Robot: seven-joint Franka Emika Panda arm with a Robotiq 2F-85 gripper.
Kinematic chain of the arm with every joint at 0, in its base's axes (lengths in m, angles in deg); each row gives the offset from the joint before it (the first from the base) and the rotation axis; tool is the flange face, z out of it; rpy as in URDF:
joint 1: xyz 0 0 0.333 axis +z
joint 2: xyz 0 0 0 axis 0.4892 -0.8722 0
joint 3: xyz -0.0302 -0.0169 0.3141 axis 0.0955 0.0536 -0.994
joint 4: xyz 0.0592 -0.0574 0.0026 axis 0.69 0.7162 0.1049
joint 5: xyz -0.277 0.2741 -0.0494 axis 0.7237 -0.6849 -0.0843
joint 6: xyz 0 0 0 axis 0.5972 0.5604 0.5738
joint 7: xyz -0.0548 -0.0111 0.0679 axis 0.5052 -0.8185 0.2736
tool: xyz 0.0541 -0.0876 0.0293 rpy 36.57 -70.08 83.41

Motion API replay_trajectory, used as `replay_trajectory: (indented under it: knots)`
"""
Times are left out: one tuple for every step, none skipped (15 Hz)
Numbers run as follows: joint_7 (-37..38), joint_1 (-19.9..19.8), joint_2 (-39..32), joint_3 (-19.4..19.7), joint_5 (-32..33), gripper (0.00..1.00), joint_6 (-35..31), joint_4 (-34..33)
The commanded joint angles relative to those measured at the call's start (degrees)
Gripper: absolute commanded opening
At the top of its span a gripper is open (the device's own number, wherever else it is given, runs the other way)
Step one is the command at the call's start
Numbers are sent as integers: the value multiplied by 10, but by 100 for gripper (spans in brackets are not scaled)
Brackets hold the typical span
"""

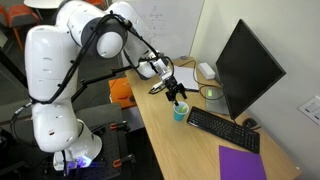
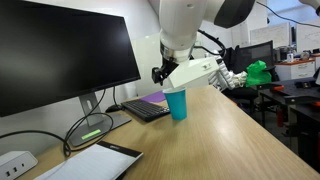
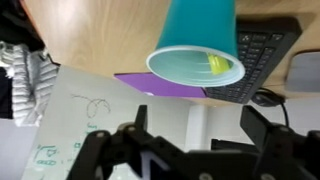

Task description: Put the highlighter inside the cup

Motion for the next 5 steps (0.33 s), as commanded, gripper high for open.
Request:
replay_trajectory:
  knots:
    - [-80,-35,41,-17,-74,100,-45,18]
    - [-111,-43,53,-17,-102,100,-60,22]
    - [-134,-46,63,-14,-127,100,-68,23]
    - [-162,-53,77,-11,-151,100,-86,30]
    - [-193,-58,91,-9,-172,100,-106,36]
